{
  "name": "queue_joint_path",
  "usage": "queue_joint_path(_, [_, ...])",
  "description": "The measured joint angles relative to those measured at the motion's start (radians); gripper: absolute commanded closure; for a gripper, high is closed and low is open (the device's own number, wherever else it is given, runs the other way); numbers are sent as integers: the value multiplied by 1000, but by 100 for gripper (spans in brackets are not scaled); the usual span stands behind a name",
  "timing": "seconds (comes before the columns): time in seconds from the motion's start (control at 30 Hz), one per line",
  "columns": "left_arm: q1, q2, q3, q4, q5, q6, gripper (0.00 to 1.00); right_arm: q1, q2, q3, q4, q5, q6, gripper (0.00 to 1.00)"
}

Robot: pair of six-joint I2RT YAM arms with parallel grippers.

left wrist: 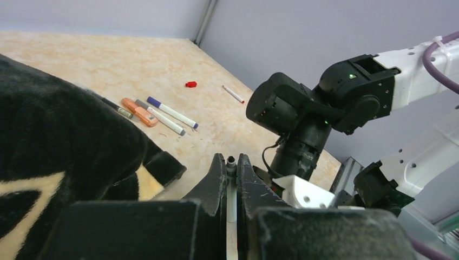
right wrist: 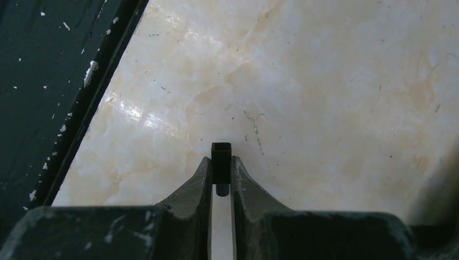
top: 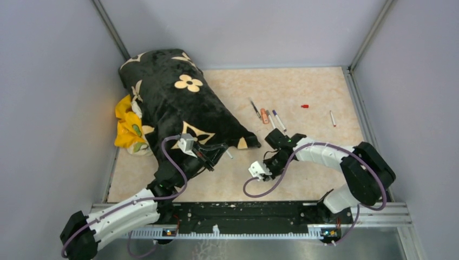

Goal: Insert the pens into the pen caps
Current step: Place the pen cap at the center of the board.

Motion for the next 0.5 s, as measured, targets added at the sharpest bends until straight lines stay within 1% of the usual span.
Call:
queue_joint_path(0.13, [0,-28,-10,-37,-23,5,100,72,26,32,-5,66,-53,100])
queue_joint_path(0.23, [0,-34,-12,-56,-34,9,100,101,51,74,11,87,-9,100])
queue_joint_path(0.33, [0,-42,-12,-77,-43,11,100,105,62,111,74,85,120,98])
queue_joint_path(0.43, [0,-60,-12,-98,-52,13,100,104,58,110,145,89,286,97])
queue_joint_path(0.5, [0,-77,-13,-107,-58,12,100,87,46,97,188,97,426,98])
